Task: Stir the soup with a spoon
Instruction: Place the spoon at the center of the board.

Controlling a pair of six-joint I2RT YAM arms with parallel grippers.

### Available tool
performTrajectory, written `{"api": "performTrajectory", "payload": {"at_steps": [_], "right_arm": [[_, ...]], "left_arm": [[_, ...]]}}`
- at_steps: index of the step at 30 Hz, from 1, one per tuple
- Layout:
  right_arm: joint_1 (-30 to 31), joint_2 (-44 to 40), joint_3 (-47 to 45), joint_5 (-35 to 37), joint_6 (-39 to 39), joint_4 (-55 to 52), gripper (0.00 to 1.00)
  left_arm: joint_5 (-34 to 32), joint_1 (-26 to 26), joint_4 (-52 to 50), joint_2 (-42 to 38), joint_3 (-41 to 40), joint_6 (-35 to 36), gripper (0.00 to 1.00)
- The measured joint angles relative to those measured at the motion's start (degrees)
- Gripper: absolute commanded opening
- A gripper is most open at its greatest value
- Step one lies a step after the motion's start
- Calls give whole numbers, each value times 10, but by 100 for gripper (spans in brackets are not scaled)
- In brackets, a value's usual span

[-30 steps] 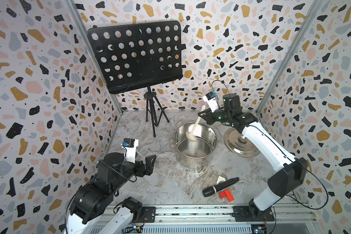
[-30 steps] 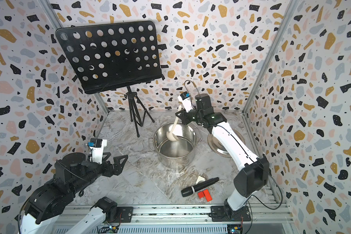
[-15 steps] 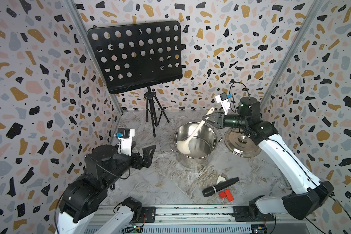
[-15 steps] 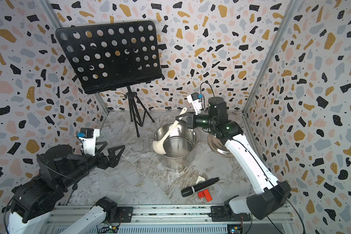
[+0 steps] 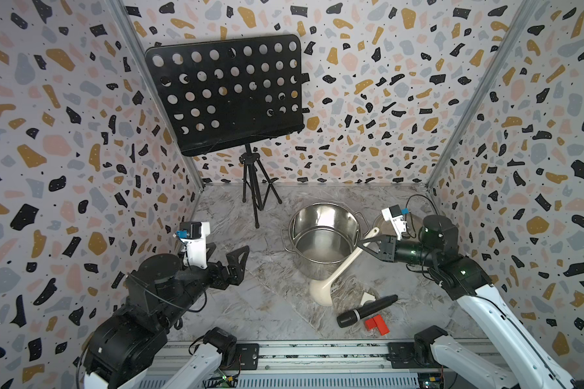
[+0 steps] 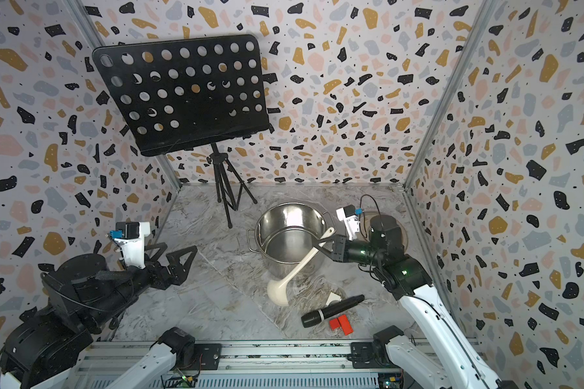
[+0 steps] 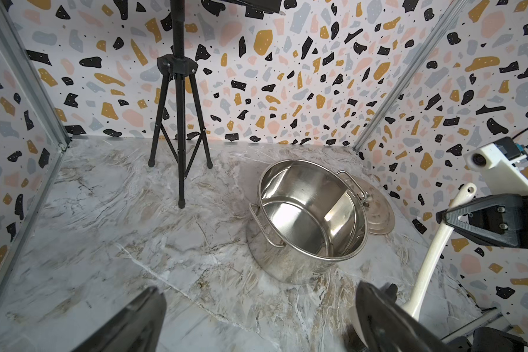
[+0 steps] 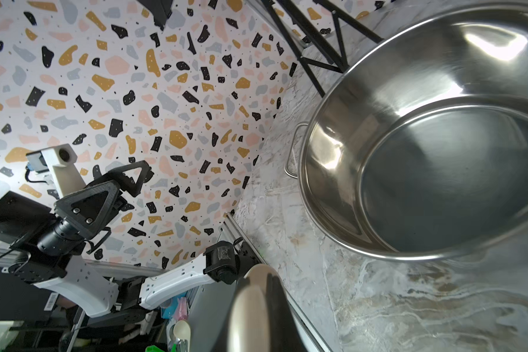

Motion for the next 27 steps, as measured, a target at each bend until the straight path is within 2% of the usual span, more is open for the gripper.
{"api": "performTrajectory", "payload": {"at_steps": [7,10,13,17,23,27], "right_arm": [[-122,-46,-123,-51,29,-2,0],[-177,-54,-137,-68,31,-11,0],[-203,-59,-132,-58,17,-23,0],[-233,-47,-96,-17,-27,-83,0],[-272,-11,-11,91,-111,-173,0],[-289,3,6,161,-135,-191,0]], "left_arm": [[0,0,-3,-16,-16,-14,99],[0,0,-7,-21,-17,-18,100],[1,0,-10,-23,-17,-21,100],[3,0,-11,-23,-19,-23,99],[9,0,-10,-23,-26,-31,100],[17,0,-9,-23,-35,-37,99]]}}
